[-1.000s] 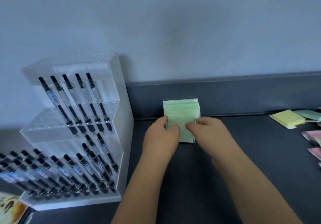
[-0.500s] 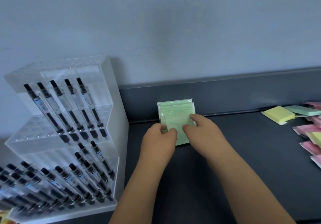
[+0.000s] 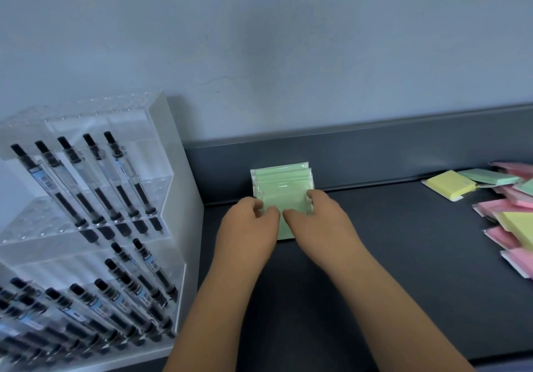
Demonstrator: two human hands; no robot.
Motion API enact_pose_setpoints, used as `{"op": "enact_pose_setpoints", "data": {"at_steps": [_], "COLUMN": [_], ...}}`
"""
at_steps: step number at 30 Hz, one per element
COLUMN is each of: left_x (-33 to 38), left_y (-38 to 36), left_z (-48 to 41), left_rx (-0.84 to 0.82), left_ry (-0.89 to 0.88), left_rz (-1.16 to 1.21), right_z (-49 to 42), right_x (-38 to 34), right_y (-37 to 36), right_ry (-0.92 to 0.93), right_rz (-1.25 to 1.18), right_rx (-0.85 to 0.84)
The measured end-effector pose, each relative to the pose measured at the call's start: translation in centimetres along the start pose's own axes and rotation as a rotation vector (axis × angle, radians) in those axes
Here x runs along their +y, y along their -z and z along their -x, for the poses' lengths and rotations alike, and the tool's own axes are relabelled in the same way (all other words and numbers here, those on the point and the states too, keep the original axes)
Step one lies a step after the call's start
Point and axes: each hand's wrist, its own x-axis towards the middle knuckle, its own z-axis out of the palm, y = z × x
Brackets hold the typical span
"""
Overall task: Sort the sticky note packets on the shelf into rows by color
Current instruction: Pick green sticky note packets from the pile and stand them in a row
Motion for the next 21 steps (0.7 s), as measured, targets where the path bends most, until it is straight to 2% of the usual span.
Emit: {"op": "enact_pose_setpoints", "data": {"at_steps": [5,10,14,17,21], "left_x": [0.3,0.8,1.8,2.6,4.4], "left_y": [0.1,0.7,-0.2,-1.1,-3.5], "left_z": [0.4,1.1,1.7,2.2,3.8], "left_rx": [0.088,0.098,-0.039,-0.016,0.011], "left_ry": [-0.221,-0.374,-0.305,-0.350,-0.325], "left_rz": [-0.318,-0.556,-0.585,-0.650,-0.662], "right_z": [0.4,1.1,1.5,2.1,2.4], "right_x": [0.2,0.5,1.4,2.4,4.5], "right_y": [0.7,2.6,4.0,5.4,8.8], "right_ry": [0.136,0.255,0.221,0.203,0.200], "right_rz": [0.087,0.458,0.532,0.519,0.516], "right_rx": [0.137,0.207,0.237,0.228,0.252]}}
